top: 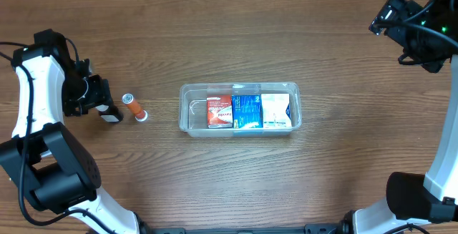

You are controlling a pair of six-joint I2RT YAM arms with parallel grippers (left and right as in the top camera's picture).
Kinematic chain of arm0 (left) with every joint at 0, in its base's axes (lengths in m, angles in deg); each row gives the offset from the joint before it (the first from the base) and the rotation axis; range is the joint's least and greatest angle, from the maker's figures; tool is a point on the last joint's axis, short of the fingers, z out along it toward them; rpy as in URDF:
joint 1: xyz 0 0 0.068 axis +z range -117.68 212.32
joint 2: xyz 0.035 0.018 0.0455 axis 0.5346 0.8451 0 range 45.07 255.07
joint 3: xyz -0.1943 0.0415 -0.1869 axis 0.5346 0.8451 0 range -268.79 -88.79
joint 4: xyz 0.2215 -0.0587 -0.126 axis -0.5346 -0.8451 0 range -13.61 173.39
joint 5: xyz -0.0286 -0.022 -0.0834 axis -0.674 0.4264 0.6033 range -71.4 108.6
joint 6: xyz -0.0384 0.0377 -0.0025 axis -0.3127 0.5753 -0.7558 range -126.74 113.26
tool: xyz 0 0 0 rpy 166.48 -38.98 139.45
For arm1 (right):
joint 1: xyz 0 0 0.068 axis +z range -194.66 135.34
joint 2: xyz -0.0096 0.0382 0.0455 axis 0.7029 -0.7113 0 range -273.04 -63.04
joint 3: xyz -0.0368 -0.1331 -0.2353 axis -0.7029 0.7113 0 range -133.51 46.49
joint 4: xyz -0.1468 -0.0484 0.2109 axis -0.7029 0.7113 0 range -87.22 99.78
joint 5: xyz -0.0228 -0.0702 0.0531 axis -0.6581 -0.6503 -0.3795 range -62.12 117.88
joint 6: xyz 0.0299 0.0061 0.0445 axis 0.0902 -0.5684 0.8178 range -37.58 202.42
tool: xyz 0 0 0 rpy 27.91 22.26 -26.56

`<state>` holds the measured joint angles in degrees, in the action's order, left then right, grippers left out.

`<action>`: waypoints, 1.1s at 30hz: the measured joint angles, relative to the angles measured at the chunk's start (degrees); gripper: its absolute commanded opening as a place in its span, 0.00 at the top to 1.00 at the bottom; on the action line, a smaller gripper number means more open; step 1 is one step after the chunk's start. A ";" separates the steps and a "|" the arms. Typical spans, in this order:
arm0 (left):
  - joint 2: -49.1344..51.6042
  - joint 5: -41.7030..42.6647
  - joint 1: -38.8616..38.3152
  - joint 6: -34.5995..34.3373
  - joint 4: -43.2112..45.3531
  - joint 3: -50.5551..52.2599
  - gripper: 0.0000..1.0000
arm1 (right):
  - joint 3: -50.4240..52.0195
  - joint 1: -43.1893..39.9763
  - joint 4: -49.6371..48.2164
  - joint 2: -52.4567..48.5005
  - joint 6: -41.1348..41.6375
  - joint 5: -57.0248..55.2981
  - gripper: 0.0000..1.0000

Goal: Pack container
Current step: 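Reach the left gripper to the brown bottle and grasp its cap, then place the brown bottle into the container's left end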

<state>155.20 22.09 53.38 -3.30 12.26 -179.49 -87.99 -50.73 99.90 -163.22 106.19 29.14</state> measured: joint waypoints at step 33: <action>-2.67 1.70 -12.48 -10.25 -25.18 -42.40 0.96 | 0.00 0.00 0.02 0.00 0.00 0.00 0.00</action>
<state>152.53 23.79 40.90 -13.55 -12.92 -221.89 -87.99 -50.73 99.92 -163.22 106.19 29.14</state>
